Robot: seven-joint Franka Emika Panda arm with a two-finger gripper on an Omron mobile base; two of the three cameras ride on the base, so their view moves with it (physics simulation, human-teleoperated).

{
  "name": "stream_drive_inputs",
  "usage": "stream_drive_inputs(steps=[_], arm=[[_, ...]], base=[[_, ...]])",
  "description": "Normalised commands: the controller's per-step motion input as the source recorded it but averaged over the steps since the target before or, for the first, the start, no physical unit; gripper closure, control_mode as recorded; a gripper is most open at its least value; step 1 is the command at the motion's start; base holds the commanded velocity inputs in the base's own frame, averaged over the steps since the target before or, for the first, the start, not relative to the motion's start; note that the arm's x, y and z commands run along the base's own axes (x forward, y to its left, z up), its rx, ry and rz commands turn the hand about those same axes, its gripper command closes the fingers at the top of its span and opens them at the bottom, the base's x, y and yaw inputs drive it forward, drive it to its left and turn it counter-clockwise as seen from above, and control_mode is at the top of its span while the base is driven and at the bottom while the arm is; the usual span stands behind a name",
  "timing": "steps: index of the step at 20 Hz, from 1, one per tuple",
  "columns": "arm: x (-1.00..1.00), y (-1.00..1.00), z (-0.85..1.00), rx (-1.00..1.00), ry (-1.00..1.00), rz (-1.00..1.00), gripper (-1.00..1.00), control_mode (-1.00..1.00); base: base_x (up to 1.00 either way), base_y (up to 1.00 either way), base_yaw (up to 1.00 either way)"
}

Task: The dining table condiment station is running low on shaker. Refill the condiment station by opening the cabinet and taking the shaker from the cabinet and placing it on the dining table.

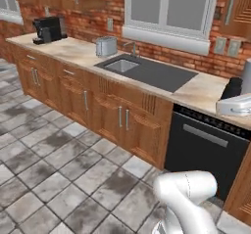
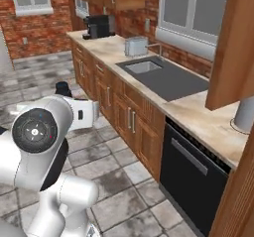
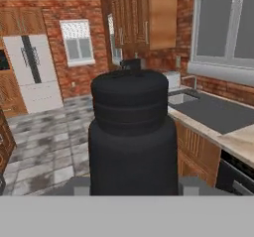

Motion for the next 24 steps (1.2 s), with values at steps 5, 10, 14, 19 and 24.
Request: stream_drive_inputs(steps=[5,10,14,19,24], arm=[[0.00,0.00,0.00,0.00,0.00,0.00,1.00,1.00],[0.00,0.00,0.00,0.00,0.00,0.00,1.00,1.00],[0.00,0.00,0.00,0.00,0.00,0.00,1.00,1.00],[0.00,0.00,0.00,0.00,0.00,0.00,1.00,1.00],[0.00,0.00,0.00,0.00,0.00,0.00,1.00,1.00]], base=[[-0.58,0.18,0.69],[-0.65,0.22,0.68],[-0.64,0.32,0.68],[-0.63,0.34,0.68],[-0.61,0.60,0.59]])
